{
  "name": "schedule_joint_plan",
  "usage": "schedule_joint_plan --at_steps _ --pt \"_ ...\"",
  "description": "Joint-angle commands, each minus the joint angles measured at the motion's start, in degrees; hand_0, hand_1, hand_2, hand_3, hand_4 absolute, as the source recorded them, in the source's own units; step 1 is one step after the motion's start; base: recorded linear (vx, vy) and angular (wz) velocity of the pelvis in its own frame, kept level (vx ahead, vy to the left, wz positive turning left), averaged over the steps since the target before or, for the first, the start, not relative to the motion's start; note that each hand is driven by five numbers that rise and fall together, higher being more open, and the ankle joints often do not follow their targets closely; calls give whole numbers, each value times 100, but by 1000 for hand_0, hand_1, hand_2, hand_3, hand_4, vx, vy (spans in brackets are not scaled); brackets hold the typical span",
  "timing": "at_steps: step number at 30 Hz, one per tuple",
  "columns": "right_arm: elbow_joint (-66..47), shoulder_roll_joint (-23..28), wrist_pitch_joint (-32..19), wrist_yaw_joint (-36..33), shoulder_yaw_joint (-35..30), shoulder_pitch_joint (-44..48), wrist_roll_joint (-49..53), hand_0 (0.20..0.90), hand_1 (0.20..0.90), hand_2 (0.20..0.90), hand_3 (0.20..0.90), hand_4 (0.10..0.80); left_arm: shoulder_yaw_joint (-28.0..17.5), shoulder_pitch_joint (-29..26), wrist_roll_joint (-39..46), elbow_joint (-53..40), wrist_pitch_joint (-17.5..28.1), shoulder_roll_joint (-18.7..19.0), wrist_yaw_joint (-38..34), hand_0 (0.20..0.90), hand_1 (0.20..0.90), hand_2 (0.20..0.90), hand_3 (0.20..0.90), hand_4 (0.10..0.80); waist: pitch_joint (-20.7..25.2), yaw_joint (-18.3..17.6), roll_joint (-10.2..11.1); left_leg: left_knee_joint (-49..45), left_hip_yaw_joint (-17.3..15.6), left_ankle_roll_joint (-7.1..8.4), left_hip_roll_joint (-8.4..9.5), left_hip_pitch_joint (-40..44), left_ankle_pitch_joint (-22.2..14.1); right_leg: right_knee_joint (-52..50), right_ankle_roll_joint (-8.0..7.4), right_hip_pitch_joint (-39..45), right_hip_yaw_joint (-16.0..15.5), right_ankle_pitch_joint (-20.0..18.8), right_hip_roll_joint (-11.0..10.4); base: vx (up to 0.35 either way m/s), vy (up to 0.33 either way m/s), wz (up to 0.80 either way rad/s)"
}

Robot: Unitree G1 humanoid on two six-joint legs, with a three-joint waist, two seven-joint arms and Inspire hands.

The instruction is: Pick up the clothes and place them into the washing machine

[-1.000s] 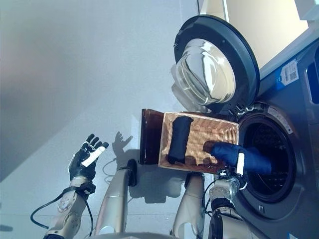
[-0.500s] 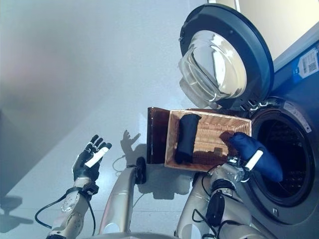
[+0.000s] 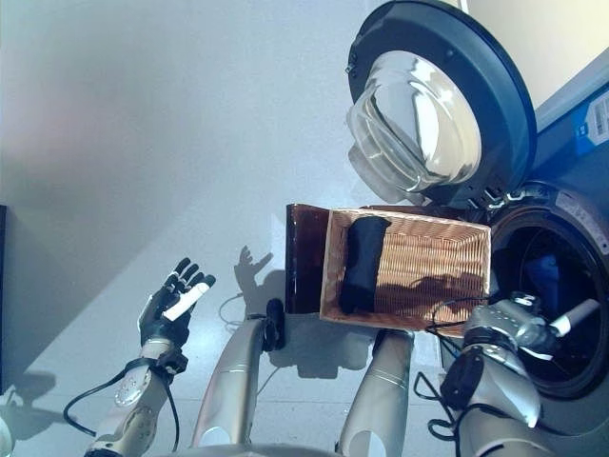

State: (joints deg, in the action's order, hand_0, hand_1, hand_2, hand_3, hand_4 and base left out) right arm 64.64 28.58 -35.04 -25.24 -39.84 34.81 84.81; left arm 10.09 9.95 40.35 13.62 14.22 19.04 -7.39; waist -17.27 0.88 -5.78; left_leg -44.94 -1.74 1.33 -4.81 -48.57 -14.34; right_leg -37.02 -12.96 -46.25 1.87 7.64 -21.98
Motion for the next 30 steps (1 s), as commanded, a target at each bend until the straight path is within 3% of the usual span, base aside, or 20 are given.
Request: schedule_joint_plan --at_steps 1,9,19,20,21,30 --pt "389 894 -466 -191 20 -122 -453 200 200 200 200 300 -301 161 -51 -488 502 362 47 900 900 900 900 800 298 22 3 164 468 414 -188 181 8 7 207 -21 21 -403 23 0 0 0" --pt "825 1626 -286 -593 -19 -130 -642 200 200 200 200 300 -419 269 -68 -666 519 495 28 900 900 900 900 800 377 11 34 144 465 431 -212 72 14 7 205 -104 42 -420 37 0 0 0" --pt "941 1619 -163 -546 263 140 -565 200 200 200 200 300 -379 245 -31 -712 508 507 -10 900 900 900 900 800 398 28 83 136 448 416 -206 38 30 21 226 -137 62 -444 56 0 1 0" --pt "941 1548 -146 -514 293 164 -539 496 496 496 496 512 -397 248 -20 -708 499 504 -20 900 900 900 900 800 395 30 82 129 439 412 -210 32 30 16 232 -140 63 -443 59 0 0 0" --pt "940 1539 -150 -509 296 165 -533 900 900 900 900 800 -404 249 -20 -707 498 506 -19 900 900 900 900 800 395 27 86 128 438 412 -210 32 30 16 232 -141 64 -443 59 0 0 0" --pt "1102 1387 132 -404 386 126 -519 900 900 900 900 800 -415 231 50 -709 468 481 52 900 900 900 900 800 372 25 97 144 416 406 -194 70 39 68 237 -79 74 -476 57 0 0 0"
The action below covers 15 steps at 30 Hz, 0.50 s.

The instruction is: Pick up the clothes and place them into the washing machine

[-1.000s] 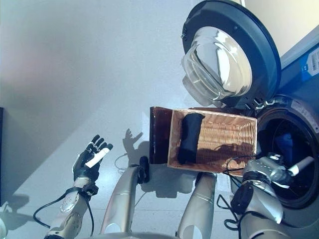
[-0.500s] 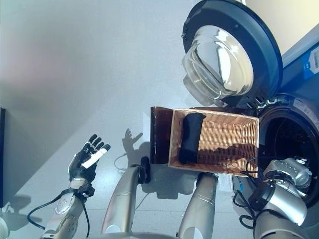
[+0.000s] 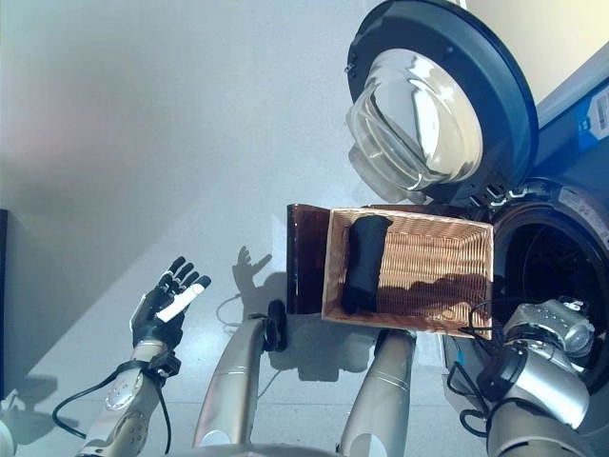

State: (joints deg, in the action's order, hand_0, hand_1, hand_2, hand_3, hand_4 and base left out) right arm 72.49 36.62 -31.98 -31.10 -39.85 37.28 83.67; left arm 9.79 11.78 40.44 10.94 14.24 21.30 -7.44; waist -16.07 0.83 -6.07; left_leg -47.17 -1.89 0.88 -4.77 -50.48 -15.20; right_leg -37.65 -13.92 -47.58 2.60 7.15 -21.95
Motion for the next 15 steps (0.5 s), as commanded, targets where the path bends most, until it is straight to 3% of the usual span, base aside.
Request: schedule_joint_plan --at_steps 1,11,15 --pt "318 537 -173 202 403 -134 -390 900 900 900 900 800 -390 52 54 -439 460 256 68 900 900 900 900 800 252 30 128 373 425 450 -199 272 125 141 332 64 -2 -433 55 0 0 0" --pt "174 44 -62 491 636 -63 -358 900 900 900 900 800 -392 45 94 -414 420 228 116 900 900 900 900 800 207 61 164 296 403 427 -185 243 119 143 340 50 16 -460 60 0 0 0" --pt "401 -352 512 610 1200 -102 -1011 900 900 900 900 800 -383 28 58 -388 447 218 141 900 900 900 900 800 156 115 160 279 378 412 -186 260 133 142 362 58 22 -485 52 0 0 0"
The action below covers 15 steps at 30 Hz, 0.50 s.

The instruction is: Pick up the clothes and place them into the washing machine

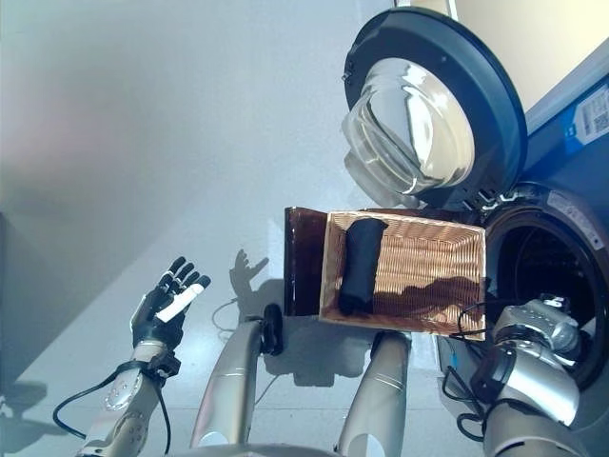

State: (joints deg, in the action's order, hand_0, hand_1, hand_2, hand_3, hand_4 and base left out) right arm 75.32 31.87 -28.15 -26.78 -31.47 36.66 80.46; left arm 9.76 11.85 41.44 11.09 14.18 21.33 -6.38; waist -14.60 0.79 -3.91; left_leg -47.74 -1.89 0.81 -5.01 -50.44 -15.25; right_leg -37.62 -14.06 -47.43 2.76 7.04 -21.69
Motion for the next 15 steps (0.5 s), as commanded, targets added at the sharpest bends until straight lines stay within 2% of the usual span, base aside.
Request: schedule_joint_plan --at_steps 1,5,7,15 --pt "118 51 180 207 427 -58 -762 900 900 900 900 800 -405 27 -45 -408 455 218 37 900 900 900 900 800 3 125 -47 347 376 418 -164 265 141 149 380 48 2 -476 23 0 0 0" --pt "9 -195 315 320 676 -116 -1047 900 900 900 900 800 -469 52 -13 -423 464 196 65 900 900 900 900 800 -26 136 -30 387 364 417 -151 297 172 185 386 75 3 -512 26 0 0 0" --pt "-196 -543 268 413 844 -174 -1147 900 900 900 900 800 -499 73 15 -361 465 128 58 900 900 900 900 800 -48 135 -20 446 347 428 -151 329 214 239 390 93 8 -557 38 0 0 0" --pt "-448 -1200 240 416 1021 -361 -1418 900 900 900 900 800 -476 51 13 -225 518 -3 82 900 900 900 900 800 -90 115 41 825 321 458 -147 540 405 682 372 401 -106 -759 51 -2 -6 -3"
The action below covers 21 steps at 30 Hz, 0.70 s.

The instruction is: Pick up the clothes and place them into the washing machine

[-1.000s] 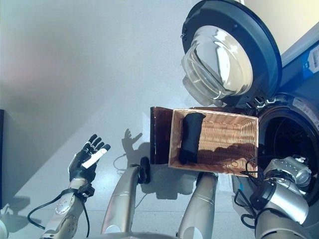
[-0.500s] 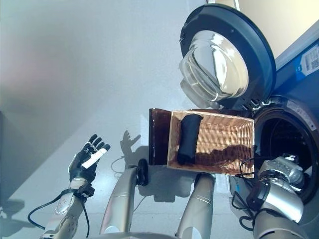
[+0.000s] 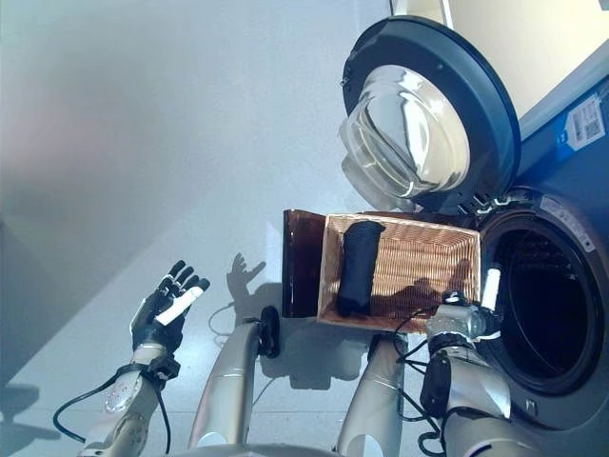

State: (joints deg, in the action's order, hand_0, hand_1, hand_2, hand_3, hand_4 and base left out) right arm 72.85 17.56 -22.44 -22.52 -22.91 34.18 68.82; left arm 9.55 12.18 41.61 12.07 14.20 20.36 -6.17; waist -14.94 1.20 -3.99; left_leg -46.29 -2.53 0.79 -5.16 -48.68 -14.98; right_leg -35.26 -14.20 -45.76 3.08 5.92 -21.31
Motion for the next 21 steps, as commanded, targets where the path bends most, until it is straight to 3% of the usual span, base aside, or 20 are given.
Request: schedule_joint_plan --at_steps 1,5,8,14,21 --pt "-204 198 -331 -14 169 -131 -262 900 900 900 900 800 -466 14 -10 -307 528 89 65 900 900 900 900 800 -57 80 62 759 385 466 -128 414 412 540 379 307 -161 -686 13 13 -16 -4" --pt "-338 1 -318 27 328 -220 -380 900 900 900 900 800 -507 -9 -7 -273 539 77 87 900 900 900 900 800 -66 66 101 1058 364 495 -113 602 542 818 363 484 -212 -808 24 1 -5 -1" --pt "-779 -226 -203 122 834 -567 -1056 900 900 900 900 800 -559 -53 -71 -119 548 5 79 900 900 900 900 800 -56 18 200 1474 363 555 -102 839 769 1246 344 792 -295 -987 49 13 -31 2" --pt "-1090 -444 -131 82 1239 -882 -1666 900 900 900 900 800 -559 -140 -214 233 610 -149 58 900 900 900 900 800 -9 -37 294 2219 391 595 -112 1441 1072 1855 313 1383 -502 -1210 67 61 -44 3" --pt "-1484 -500 72 14 1767 -1223 -2611 900 900 900 900 800 -683 -208 -396 478 631 -287 -13 900 900 900 900 800 96 -62 422 2909 450 658 -246 2038 1398 2398 266 2008 -691 -1409 109 81 -46 5"
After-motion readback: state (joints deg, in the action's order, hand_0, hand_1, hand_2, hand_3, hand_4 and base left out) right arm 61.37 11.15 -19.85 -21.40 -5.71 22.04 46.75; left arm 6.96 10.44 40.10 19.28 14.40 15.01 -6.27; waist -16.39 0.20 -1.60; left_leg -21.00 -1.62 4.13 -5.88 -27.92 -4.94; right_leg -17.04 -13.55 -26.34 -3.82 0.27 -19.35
